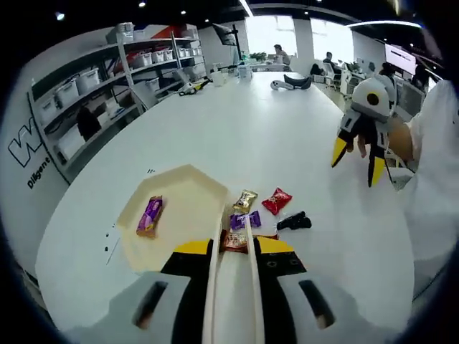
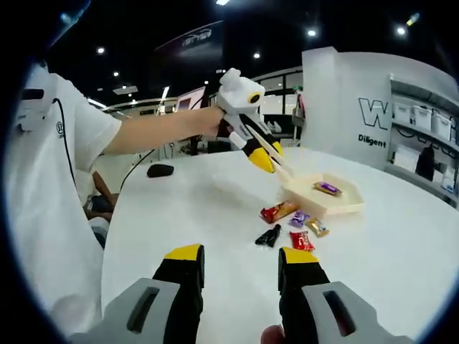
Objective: Place the target food into the container with the food tongs after gripping and lifting it, then release it inside without dropping or visibly crushing the food.
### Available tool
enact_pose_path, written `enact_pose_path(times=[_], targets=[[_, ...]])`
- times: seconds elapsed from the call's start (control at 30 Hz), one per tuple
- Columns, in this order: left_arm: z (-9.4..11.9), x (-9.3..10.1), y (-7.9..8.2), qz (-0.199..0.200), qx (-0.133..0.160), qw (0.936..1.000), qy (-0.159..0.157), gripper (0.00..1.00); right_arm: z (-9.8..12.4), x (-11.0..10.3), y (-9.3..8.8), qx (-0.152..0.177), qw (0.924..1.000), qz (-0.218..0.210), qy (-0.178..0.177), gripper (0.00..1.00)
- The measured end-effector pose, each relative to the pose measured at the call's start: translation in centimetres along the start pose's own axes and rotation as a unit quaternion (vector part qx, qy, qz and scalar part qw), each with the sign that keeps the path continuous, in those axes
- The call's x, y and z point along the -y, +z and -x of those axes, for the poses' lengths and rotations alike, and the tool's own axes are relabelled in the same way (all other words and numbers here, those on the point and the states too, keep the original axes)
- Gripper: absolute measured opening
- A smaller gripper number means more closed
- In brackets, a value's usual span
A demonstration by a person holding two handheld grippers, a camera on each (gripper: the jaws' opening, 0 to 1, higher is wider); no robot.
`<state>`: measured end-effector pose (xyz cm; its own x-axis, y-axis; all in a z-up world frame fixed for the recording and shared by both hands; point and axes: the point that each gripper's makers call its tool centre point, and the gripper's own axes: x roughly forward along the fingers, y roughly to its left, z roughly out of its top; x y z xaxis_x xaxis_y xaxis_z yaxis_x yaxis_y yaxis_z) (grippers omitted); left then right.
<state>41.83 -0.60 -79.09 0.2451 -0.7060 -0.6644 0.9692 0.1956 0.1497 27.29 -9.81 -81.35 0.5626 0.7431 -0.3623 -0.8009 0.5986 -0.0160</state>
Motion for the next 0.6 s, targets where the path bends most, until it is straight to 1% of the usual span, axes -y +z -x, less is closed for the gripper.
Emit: enact_pose_path(times=[0.07,0.17,0.27,0.4,0.6], targets=[[0.1,0.4,0.1,-0.003,0.007,1.0,-0.002,0.2,0.0,0.0,0.0,0.001,1.0,0.0,0.0,0.36],[0.5,1.3,0.4,-0.018,0.03,0.9994,-0.001,0.2,0.0,-0.1,-0.2,0.001,1.0,-0.001,0.001,0.36],[0.5,2.1,0.5,-0.014,0.049,0.9987,-0.007,0.2,-0.1,-0.2,-0.2,0.0,1.0,-0.001,0.003,0.36],[0.7,2.8,0.3,-0.002,0.06,0.9982,-0.007,0.2,-0.1,-0.2,-0.2,0.0,1.0,0.001,0.004,0.36],[0.9,3.3,-0.2,0.009,0.063,0.998,0.003,0.21,-0.3,-0.3,-0.4,-0.001,1.0,0.0,0.007,0.36]])
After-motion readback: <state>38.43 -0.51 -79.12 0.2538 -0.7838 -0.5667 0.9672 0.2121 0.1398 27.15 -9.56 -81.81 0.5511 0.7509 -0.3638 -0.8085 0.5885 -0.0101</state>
